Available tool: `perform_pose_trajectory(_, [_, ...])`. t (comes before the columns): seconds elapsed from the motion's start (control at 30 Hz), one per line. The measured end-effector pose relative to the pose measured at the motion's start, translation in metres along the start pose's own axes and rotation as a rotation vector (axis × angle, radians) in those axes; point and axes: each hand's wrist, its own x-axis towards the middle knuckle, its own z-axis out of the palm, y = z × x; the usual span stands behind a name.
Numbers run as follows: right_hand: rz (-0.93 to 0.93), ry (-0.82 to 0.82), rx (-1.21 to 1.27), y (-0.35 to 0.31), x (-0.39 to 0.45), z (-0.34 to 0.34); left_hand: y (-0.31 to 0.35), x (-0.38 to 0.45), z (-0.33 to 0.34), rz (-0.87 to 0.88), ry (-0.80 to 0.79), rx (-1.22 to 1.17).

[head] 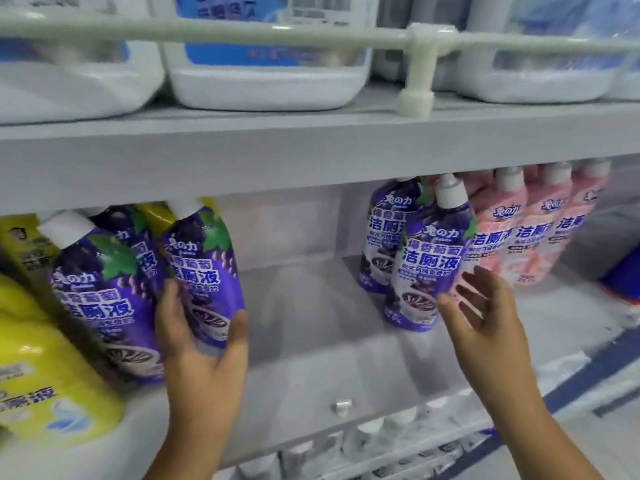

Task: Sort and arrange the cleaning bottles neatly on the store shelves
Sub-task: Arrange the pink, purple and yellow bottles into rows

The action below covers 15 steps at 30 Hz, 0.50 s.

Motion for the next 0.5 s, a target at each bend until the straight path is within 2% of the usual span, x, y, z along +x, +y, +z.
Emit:
perform_pose_trajectory(0.1, [0.015,-0.121,0.025,0.013,0.016,0.003,-0.013,0.010,0.008,-0.059,0.026,-0.025])
perform_pose_trajectory(0.23, [0.048,-0.190,0.085,0.026,0.035,0.011,-0.008,0.024,0.013,-0.087,0.014,0.072])
perform_pose_trajectory(0.37, [0.036,-0.254,0.111,0.038,0.049,0.015,-0.009,0.032,0.021,-0.136,-0.016,0.348])
perform_pose_trajectory(0.5, [0.024,-0.398,0.212,0.041,0.054,0.032,-0.003,0.022,0.043,-0.225,-0.026,0.183])
